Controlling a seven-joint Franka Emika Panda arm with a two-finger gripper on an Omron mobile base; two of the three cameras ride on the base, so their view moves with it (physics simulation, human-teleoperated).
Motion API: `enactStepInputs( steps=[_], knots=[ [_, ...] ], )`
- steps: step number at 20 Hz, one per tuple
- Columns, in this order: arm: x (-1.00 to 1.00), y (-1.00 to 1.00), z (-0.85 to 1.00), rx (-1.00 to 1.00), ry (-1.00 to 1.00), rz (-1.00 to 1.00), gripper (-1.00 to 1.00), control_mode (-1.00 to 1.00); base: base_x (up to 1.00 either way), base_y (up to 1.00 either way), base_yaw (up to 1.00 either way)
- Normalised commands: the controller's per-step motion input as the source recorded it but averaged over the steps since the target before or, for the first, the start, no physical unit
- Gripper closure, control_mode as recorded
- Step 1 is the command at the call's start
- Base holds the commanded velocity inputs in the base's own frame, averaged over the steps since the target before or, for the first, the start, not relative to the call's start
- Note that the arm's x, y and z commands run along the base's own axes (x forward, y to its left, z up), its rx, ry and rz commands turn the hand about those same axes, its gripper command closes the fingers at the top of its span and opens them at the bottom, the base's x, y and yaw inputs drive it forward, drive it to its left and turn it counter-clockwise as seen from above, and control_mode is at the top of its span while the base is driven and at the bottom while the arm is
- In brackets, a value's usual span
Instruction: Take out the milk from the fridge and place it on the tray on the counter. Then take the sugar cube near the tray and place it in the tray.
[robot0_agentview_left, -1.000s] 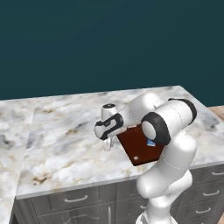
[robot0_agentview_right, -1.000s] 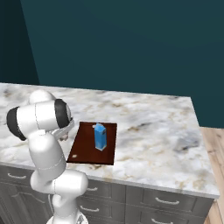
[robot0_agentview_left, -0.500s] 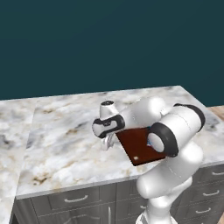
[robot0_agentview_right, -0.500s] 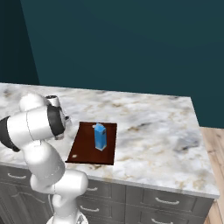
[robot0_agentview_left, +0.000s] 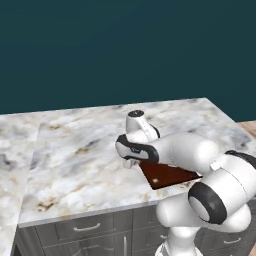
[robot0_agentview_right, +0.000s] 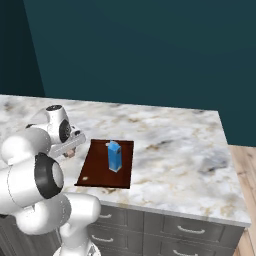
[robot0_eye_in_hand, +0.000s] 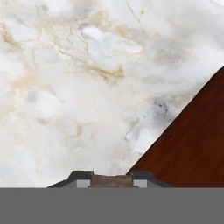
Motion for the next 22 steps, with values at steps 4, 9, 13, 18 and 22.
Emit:
enactStepInputs(
  steps=[4, 9, 13, 18, 22],
  knots=[
    [-0.22, -0.65, 0.0, 0.0, -0.12, -0.26, 1.0, -1.0, 0.0, 0.0, 0.0],
    [0.0, -0.47, 0.0, 0.02, -0.01, -0.18, 1.0, -1.0, 0.0, 0.0, 0.0],
    [0.0, -0.21, 0.0, 0.0, 0.02, -0.07, 1.0, -1.0, 0.0, 0.0, 0.0],
    [0.0, -0.17, -0.09, 0.0, 0.0, -0.07, 1.0, -1.0, 0.0, 0.0, 0.0],
    [0.0, -0.06, -0.16, 0.0, 0.0, -0.04, 1.0, -1.0, 0.0, 0.0, 0.0]
  ],
)
